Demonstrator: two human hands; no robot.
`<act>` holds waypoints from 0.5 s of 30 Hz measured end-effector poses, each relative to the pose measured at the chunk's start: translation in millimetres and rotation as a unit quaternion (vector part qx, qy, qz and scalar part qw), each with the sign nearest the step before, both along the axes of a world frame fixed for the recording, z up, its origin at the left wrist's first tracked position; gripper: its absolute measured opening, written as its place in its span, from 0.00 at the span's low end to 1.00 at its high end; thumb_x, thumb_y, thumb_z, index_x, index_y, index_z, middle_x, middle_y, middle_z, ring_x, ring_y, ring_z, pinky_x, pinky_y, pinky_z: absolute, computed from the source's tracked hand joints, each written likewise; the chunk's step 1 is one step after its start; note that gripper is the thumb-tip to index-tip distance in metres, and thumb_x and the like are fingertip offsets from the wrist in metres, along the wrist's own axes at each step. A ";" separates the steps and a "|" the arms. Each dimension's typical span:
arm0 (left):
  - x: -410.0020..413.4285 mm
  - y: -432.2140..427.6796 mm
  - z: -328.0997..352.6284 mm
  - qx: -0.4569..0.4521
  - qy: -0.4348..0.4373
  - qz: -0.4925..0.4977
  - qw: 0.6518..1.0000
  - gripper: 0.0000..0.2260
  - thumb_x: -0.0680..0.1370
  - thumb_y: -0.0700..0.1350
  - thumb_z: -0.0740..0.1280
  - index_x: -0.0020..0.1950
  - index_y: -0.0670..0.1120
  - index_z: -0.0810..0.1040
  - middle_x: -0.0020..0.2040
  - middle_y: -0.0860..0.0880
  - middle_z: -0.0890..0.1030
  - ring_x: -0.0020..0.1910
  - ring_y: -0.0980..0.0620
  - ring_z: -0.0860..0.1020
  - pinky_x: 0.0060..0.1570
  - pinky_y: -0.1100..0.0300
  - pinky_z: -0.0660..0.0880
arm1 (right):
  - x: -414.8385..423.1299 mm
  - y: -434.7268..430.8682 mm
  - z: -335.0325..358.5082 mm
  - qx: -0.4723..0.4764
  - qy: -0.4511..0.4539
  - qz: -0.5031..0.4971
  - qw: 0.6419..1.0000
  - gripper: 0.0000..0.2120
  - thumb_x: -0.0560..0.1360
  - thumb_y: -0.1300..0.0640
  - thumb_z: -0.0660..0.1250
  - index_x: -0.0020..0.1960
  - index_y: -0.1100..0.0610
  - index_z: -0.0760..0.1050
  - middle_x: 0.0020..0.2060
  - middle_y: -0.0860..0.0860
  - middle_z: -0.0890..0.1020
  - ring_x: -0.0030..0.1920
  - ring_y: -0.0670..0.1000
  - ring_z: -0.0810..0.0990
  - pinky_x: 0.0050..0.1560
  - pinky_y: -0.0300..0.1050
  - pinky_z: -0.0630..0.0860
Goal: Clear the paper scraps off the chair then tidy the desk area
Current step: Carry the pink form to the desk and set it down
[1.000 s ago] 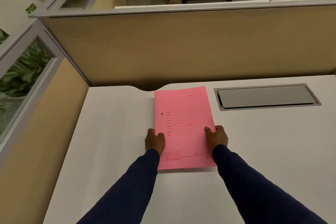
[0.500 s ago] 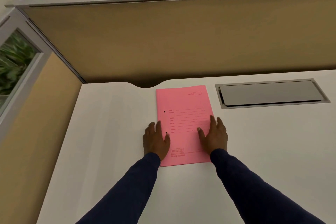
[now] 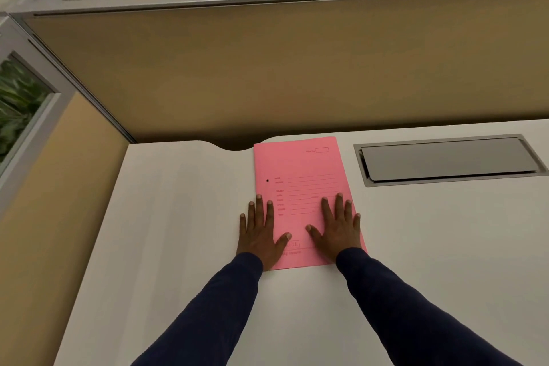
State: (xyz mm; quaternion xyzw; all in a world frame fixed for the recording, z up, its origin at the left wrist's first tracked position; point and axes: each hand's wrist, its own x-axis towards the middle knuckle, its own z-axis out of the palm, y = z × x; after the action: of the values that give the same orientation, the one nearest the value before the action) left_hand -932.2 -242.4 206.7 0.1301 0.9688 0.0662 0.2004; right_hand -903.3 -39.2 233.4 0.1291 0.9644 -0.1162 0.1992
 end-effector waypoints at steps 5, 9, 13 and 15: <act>-5.6 1.4 6.2 -0.006 -0.017 -0.001 1.000 0.41 0.79 0.68 0.48 0.72 0.52 0.19 0.75 0.46 0.22 0.76 0.43 0.27 0.72 0.44 0.31 | -4.1 4.1 6.4 -0.006 -0.005 0.006 1.000 0.41 0.80 0.33 0.53 0.81 0.50 0.37 0.80 0.57 0.36 0.80 0.63 0.37 0.79 0.64 0.43; -7.5 -1.4 16.6 0.003 -0.048 0.001 0.999 0.40 0.80 0.67 0.50 0.77 0.50 0.26 0.78 0.45 0.27 0.79 0.41 0.33 0.76 0.43 0.38 | 2.2 3.6 15.3 -0.030 0.003 -0.025 0.999 0.41 0.80 0.36 0.58 0.82 0.50 0.39 0.81 0.57 0.42 0.81 0.62 0.43 0.79 0.62 0.49; 1.5 -9.5 34.5 0.031 -0.066 0.026 0.997 0.40 0.81 0.65 0.52 0.79 0.49 0.31 0.80 0.44 0.30 0.80 0.41 0.36 0.78 0.44 0.45 | 21.3 0.8 26.3 -0.038 0.014 -0.047 0.998 0.41 0.80 0.38 0.60 0.82 0.51 0.41 0.81 0.57 0.46 0.81 0.61 0.48 0.79 0.60 0.53; 12.4 -14.6 42.6 0.035 -0.069 0.022 0.997 0.40 0.81 0.65 0.52 0.80 0.49 0.31 0.80 0.43 0.31 0.80 0.41 0.36 0.79 0.43 0.45 | 32.9 -2.6 32.4 -0.042 0.016 -0.054 0.997 0.41 0.80 0.38 0.60 0.82 0.52 0.42 0.81 0.57 0.47 0.81 0.60 0.50 0.79 0.60 0.55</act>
State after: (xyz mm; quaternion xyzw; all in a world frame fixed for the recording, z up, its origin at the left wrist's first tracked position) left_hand -919.8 -257.0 249.2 0.1112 0.9522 0.1137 0.2608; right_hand -870.4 -41.8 265.8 0.1710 0.9532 -0.1697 0.1825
